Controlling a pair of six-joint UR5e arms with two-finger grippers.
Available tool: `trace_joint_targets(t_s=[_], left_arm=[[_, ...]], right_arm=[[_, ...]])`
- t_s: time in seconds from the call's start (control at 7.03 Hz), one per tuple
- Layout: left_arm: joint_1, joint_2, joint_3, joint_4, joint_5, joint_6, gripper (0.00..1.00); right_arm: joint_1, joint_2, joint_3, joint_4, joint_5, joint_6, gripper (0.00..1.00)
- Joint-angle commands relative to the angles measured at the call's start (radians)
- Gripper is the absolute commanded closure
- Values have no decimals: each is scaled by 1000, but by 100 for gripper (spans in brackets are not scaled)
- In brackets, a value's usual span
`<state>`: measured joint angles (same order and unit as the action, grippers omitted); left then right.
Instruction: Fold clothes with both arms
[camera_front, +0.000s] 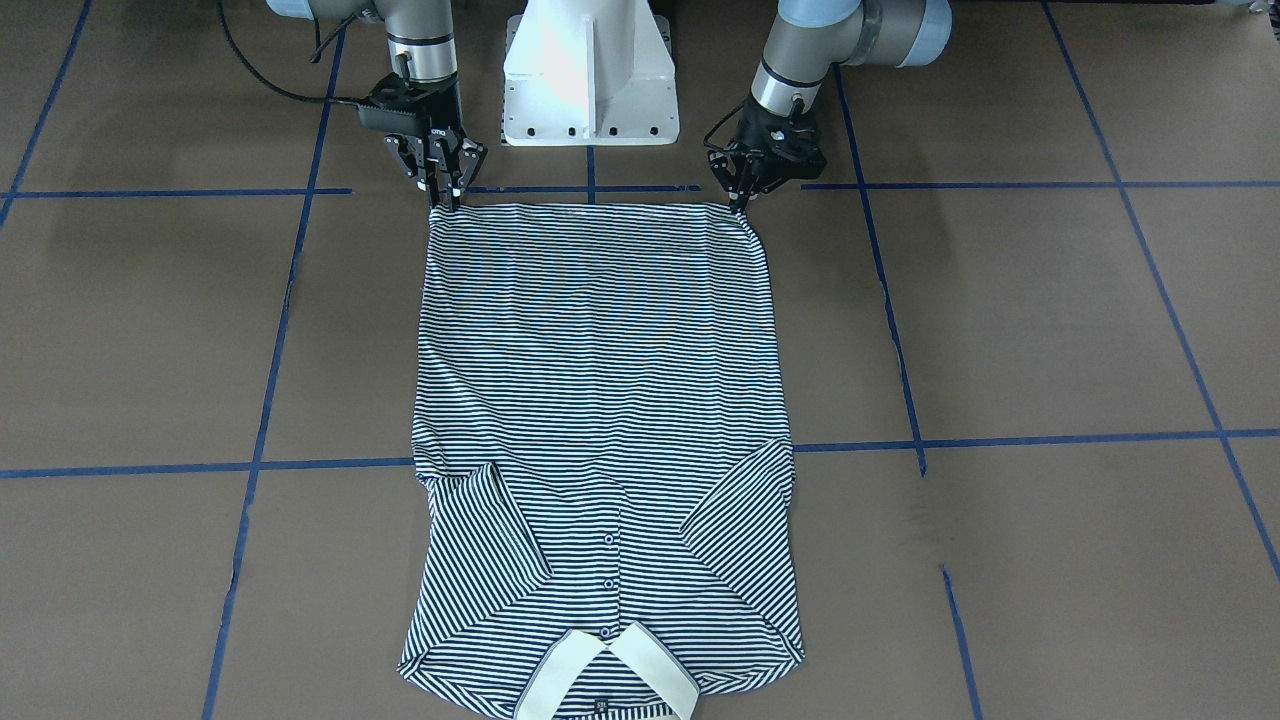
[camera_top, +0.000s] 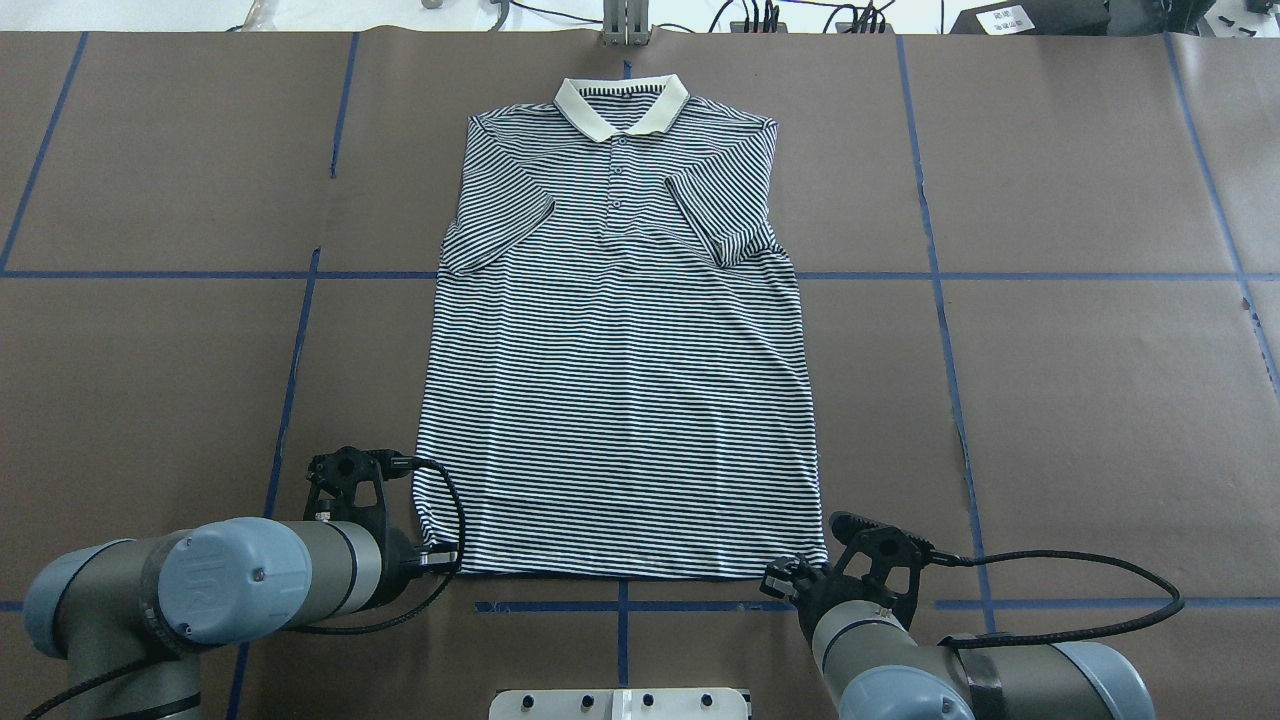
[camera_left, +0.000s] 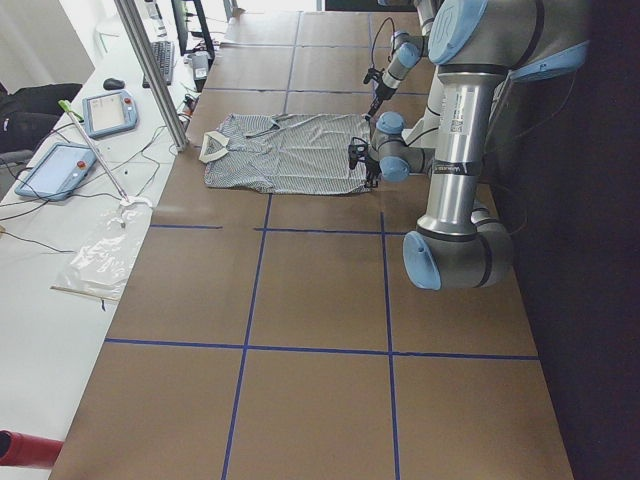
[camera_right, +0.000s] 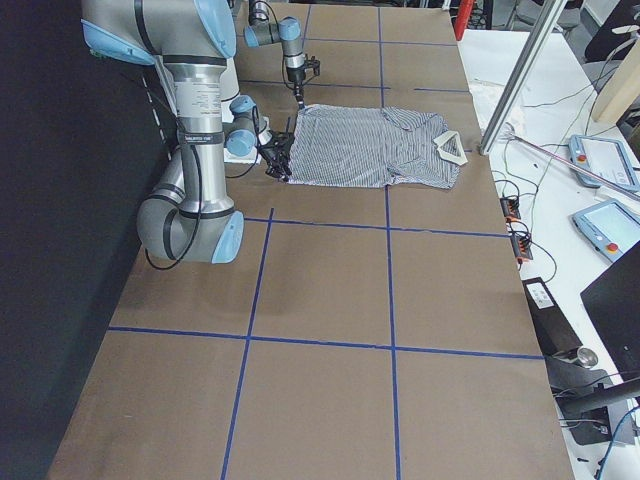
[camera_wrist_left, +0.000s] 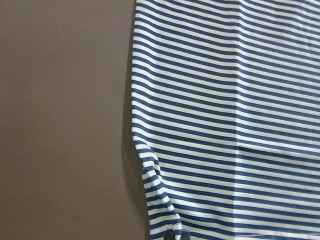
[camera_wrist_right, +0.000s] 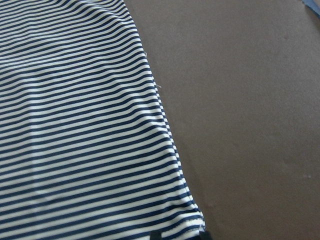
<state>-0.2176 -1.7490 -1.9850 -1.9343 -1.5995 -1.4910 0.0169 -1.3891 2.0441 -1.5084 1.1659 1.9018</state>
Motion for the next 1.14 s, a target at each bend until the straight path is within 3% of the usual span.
trace_joint_targets(t_s=[0.0,0.28,0.57,0.71,1.0], left_arm=[[1,-1,0,0,1,0,100],[0,-1,-2,0,1,0,100],[-6,0,-87,30,-16,12,100],[-11,-4,-194,160,-72,14,100],[-19,-111,-477,530,-143,14,100]], right_arm=[[27,-1,4,-1,0,-6,100],[50,4,19,-31,5,-10,100],[52,8,196,-221,14,-13,100],[55,42,297,-334,30,-12,100],[54,231,495,-706,124,-7,100]])
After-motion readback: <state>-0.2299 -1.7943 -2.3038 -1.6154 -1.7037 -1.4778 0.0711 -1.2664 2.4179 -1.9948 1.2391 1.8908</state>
